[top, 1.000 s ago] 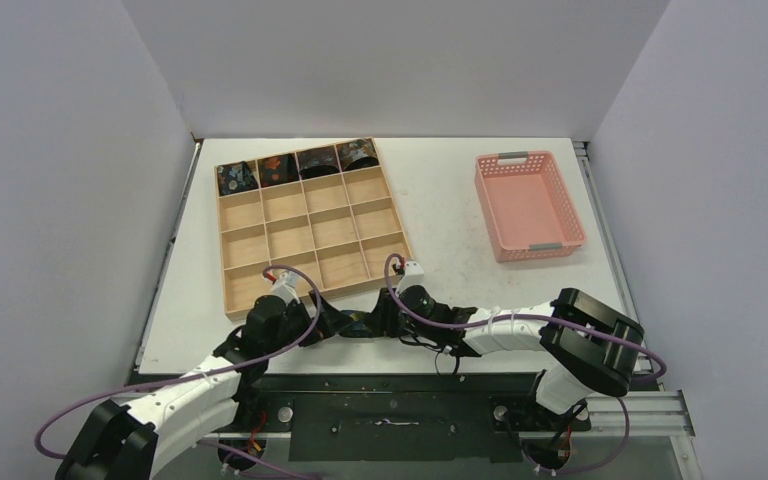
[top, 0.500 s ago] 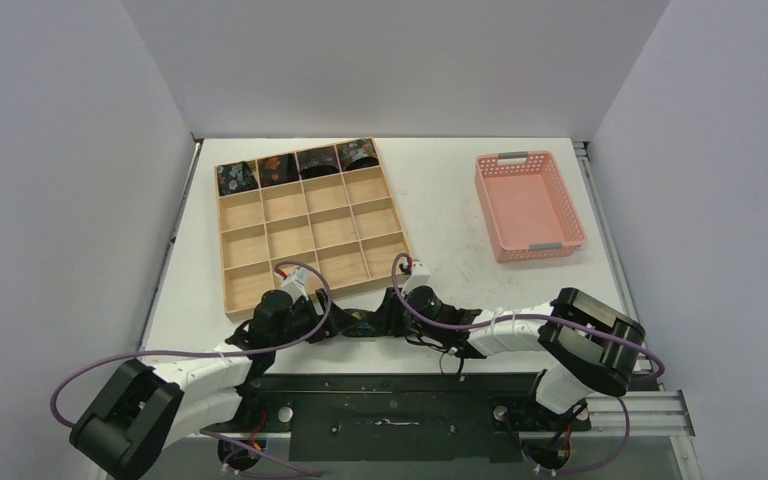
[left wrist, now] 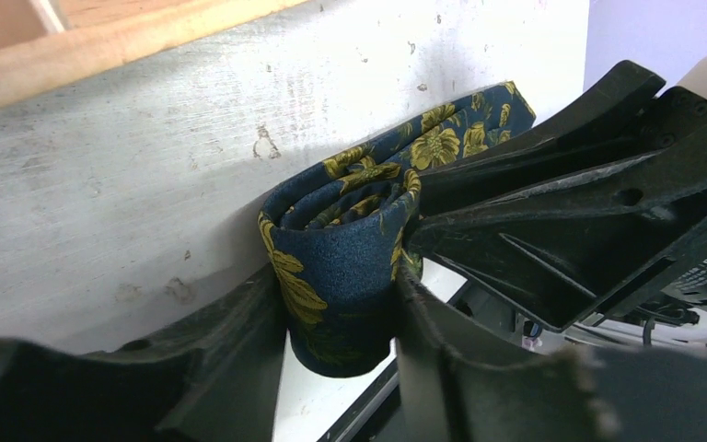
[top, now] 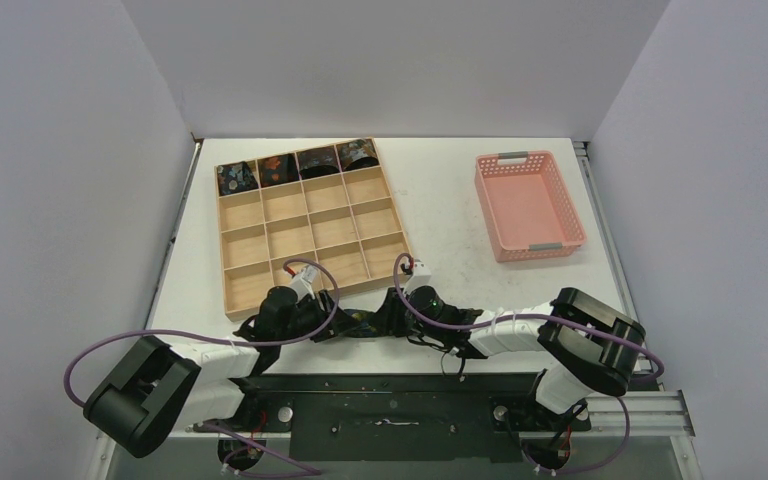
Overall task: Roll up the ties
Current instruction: Pick up the tie at the center of the board.
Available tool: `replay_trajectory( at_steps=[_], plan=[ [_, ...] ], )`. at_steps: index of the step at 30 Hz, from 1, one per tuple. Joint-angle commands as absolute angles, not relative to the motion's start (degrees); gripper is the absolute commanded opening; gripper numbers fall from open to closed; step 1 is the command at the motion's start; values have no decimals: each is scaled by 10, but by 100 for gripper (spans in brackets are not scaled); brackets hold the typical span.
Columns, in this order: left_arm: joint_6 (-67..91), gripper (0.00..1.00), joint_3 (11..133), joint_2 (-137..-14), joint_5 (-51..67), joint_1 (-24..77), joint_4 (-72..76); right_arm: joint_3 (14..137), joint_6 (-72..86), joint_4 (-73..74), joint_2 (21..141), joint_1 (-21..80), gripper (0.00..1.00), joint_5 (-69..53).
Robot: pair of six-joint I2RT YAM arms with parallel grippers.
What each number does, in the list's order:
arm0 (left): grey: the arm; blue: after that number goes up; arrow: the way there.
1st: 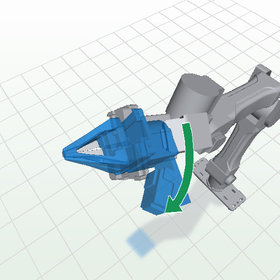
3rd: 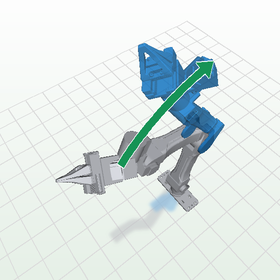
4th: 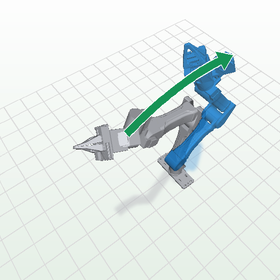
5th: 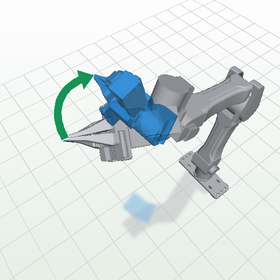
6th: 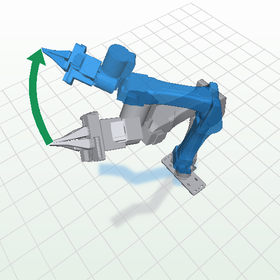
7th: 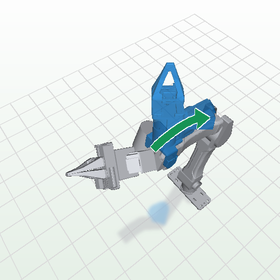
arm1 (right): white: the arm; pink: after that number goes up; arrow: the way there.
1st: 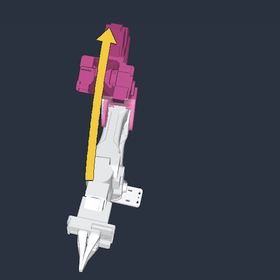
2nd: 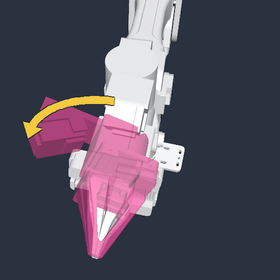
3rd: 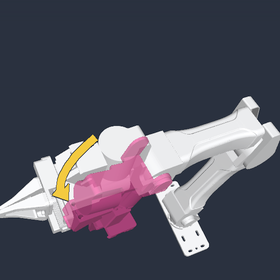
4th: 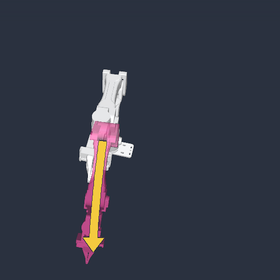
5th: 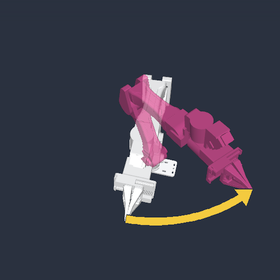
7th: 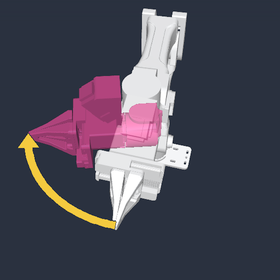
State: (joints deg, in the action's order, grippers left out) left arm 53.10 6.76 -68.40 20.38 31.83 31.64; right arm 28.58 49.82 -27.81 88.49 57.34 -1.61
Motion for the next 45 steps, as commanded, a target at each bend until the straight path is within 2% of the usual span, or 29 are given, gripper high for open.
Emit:
replay_trajectory(
  at_steps=[1,5,10,13,19,26,35,45],
  plan=[
    [526,33,90,-679,223,323,353,272,493,-269,875,570,31,-19],
    [515,22,99,-660,218,323,314,274,498,-259,862,570,33,-22],
    [495,7,116,-608,189,324,224,279,497,-200,798,568,54,-3],
    [480,0,137,-574,157,326,125,274,487,-141,730,561,62,36],
    [444,0,208,-539,49,348,-90,263,456,16,574,557,64,123],
    [436,0,311,-593,-142,425,-271,229,464,114,437,555,64,172],
    [455,0,434,-701,-321,491,-451,206,477,146,380,555,64,177],
    [500,0,535,-837,-432,532,-584,194,479,172,339,555,64,177]
  ],
)
